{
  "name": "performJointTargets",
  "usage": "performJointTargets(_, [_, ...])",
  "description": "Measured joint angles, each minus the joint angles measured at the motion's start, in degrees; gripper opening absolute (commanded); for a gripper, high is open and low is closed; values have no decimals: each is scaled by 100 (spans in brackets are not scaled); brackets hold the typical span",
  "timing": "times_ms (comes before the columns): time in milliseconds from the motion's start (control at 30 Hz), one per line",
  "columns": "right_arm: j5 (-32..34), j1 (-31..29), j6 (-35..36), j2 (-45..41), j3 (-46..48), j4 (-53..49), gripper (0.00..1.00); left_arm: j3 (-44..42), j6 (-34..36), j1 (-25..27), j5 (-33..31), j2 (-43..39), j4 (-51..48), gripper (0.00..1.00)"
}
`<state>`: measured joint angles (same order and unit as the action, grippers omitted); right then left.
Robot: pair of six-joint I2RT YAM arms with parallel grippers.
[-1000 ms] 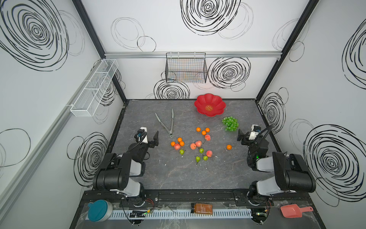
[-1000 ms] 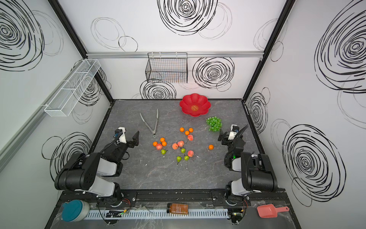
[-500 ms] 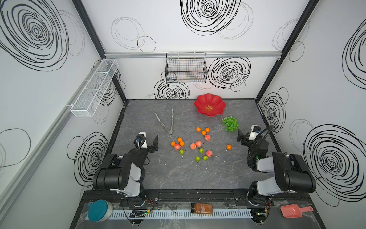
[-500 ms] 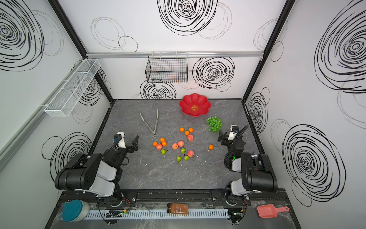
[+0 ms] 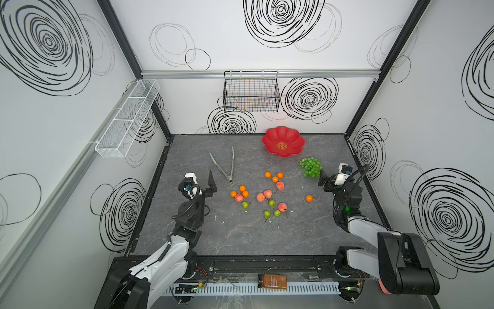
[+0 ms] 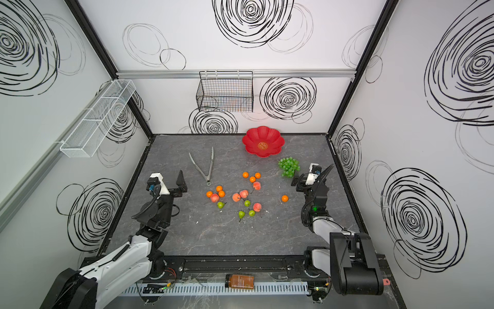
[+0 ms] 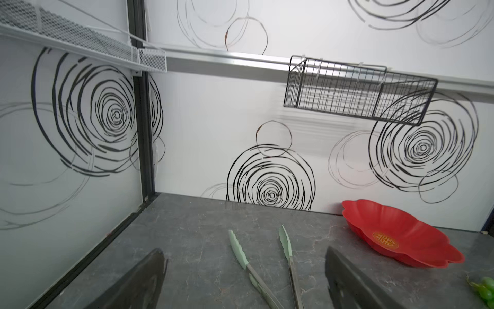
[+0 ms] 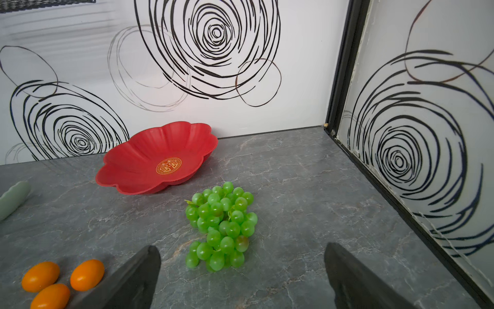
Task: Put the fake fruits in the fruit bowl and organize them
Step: 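Reach both grippers forward toward the red flower-shaped bowl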
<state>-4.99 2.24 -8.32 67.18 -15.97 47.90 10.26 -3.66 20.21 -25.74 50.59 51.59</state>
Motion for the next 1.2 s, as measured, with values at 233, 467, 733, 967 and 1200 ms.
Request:
performJointTargets(233, [179,13,-951,-420,-538,-1119,100,1471,-1325,256,-367,247,-2721,96])
performJointTargets(467, [219,118,-1969,-400,-1185,-2677,100,2935,-2682,-17,369,1058,-4815,96])
performJointTargets(733, [-387,66,-2234,26,-2068,-3792,100,3283,-3412,-820,2146,1432,-5727,96])
performJointTargets(967, [-518,-459,-2131,1193,-3235,-4605,91,4094,-3228,-68,2981,2090,-5967,96])
performJointTargets(1200, [-577,-774,-2269,2568,-4572,-5123,75,5383,-2920,879,3333,2994,-5735,96])
